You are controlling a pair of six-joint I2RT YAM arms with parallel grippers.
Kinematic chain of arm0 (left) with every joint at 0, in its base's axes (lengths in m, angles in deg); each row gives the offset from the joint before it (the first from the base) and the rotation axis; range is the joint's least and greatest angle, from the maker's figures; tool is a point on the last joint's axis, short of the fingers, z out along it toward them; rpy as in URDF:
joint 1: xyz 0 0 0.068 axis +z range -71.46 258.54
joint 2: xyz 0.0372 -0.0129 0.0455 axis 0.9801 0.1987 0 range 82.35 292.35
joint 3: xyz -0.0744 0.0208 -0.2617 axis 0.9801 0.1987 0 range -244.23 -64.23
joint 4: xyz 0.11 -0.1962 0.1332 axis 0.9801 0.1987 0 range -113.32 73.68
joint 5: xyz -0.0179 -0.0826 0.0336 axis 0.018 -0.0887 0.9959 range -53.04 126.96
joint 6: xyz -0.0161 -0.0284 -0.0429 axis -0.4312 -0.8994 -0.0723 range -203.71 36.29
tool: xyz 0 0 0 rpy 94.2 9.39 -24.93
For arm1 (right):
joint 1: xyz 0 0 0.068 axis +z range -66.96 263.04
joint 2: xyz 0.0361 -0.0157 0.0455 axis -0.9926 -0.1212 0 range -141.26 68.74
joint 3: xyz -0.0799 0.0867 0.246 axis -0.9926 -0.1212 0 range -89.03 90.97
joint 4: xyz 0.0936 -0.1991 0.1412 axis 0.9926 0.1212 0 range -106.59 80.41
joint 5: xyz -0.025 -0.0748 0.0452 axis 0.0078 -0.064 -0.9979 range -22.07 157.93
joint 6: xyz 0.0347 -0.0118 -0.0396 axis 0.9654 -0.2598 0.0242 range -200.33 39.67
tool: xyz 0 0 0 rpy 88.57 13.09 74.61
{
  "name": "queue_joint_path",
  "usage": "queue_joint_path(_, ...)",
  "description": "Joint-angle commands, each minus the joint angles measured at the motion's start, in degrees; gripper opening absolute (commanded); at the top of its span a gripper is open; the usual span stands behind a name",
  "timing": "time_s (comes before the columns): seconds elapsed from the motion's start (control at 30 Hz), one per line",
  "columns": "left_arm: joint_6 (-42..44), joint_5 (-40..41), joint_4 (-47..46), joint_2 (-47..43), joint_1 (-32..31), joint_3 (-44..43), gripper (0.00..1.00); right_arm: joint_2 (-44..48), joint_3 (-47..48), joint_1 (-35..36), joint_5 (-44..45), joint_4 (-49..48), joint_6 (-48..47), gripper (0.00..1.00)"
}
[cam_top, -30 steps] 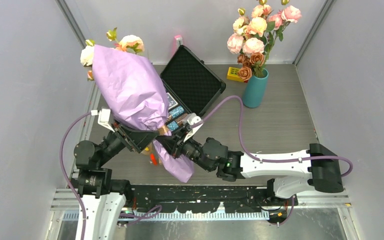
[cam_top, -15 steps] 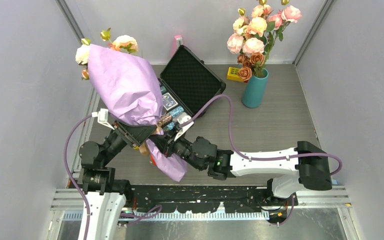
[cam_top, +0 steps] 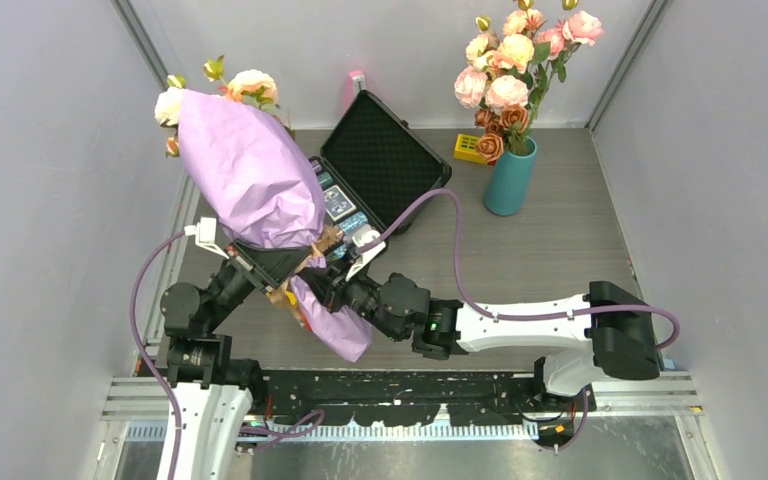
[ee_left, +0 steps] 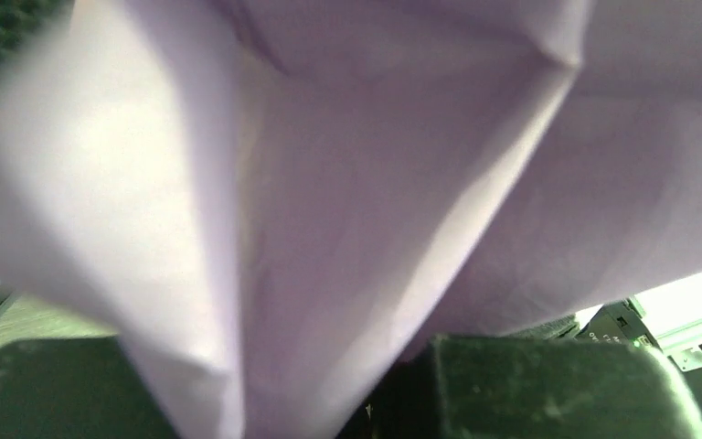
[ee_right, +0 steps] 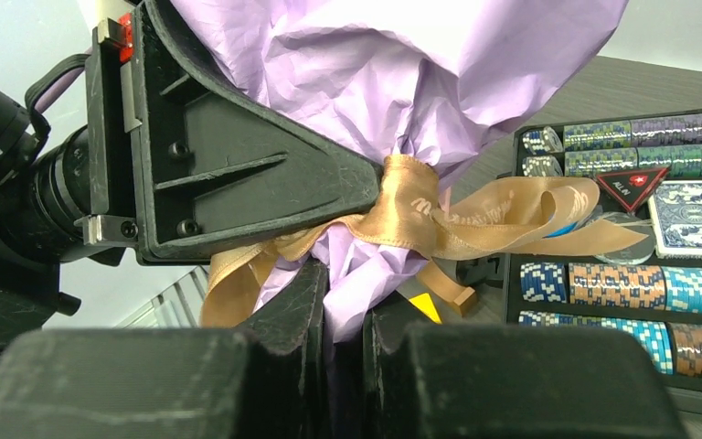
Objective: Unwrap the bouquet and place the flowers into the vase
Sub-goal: Pick up the fake flower from the corner of the board.
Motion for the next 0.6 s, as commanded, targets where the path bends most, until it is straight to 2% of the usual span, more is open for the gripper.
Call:
queue_joint_path(0.0, 1.3, -1.4, -1.5, 1.1, -0.1, -0.7, 0.08, 1.5, 1.0, 0.6, 0.1, -3.1, -1.6, 0.24)
queue_joint_path(0.03, 2.0, -1.4, -1.0, 1.4, -0.1, -1.0, 0.05, 2.0, 0.7, 0.6, 0.4, -2.8, -1.6, 0.3)
queue_joint_path(0.07, 2.6, -1.3, -0.5, 1.7, -0.1, -1.3, 0.01, 2.6, 0.2, 0.6, 0.5, -2.3, -1.7, 0.42)
queue_joint_path(0.17, 4.3, -0.7, 1.1, 2.6, -0.1, -2.6, 0.0, 4.1, -0.8, 0.6, 1.0, -0.3, -2.1, 0.62)
queue_joint_path(0.3, 6.3, 0.5, 1.8, 4.1, -0.1, -4.4, 0.0, 6.4, -2.7, 0.6, 0.8, 3.4, -1.8, 0.76)
queue_joint_path(0.4, 9.2, 1.9, 3.1, 6.5, -0.1, -6.9, 0.0, 9.2, -4.4, 0.6, -0.6, 7.0, -0.4, 0.82)
queue_joint_path(0.57, 20.0, 2.7, 7.2, 12.1, -0.1, -13.2, 0.0, 16.7, -8.2, 0.5, -7.6, 12.8, 4.2, 0.94)
